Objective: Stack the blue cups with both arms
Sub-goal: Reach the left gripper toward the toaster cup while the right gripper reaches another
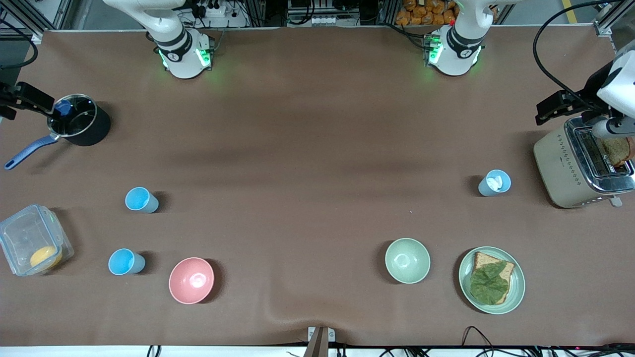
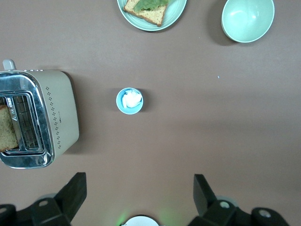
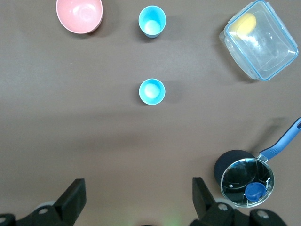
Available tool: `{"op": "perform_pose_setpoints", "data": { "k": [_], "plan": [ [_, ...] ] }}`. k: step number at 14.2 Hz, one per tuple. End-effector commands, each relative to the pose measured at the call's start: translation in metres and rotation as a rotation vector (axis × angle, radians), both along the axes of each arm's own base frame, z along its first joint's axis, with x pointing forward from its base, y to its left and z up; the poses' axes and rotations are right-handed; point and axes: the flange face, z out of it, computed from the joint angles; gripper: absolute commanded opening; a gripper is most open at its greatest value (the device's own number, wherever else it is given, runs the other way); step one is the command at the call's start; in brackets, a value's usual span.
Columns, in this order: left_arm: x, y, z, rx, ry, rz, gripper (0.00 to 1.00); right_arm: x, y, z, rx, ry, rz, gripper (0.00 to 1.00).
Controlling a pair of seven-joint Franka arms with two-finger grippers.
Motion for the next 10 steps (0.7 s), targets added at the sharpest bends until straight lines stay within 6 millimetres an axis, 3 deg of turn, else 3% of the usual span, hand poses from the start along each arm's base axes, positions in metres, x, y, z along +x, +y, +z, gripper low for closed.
{"op": "perform_pose_setpoints", "data": {
  "k": [1,4,7,8,10],
  "plan": [
    [-0.003,0.005,0.006,0.004,0.003,-0.003,1.00,-0.001,-0.002,0.001,0.007,0.007,-0.014,1.00],
    [0.005,0.012,-0.009,0.011,0.030,0.005,1.00,-0.002,-0.002,0.002,0.000,0.006,-0.020,1.00],
    [0.025,0.046,-0.056,0.006,0.063,0.049,1.00,0.000,-0.005,-0.006,0.002,0.022,-0.018,1.00],
    [0.029,0.063,-0.070,0.000,0.039,0.025,1.00,0.005,-0.007,-0.019,0.003,0.047,-0.021,1.00],
    [0.033,0.076,-0.110,-0.006,0.027,-0.008,1.00,0.035,-0.016,-0.090,0.006,0.166,-0.049,1.00]
  ]
}}
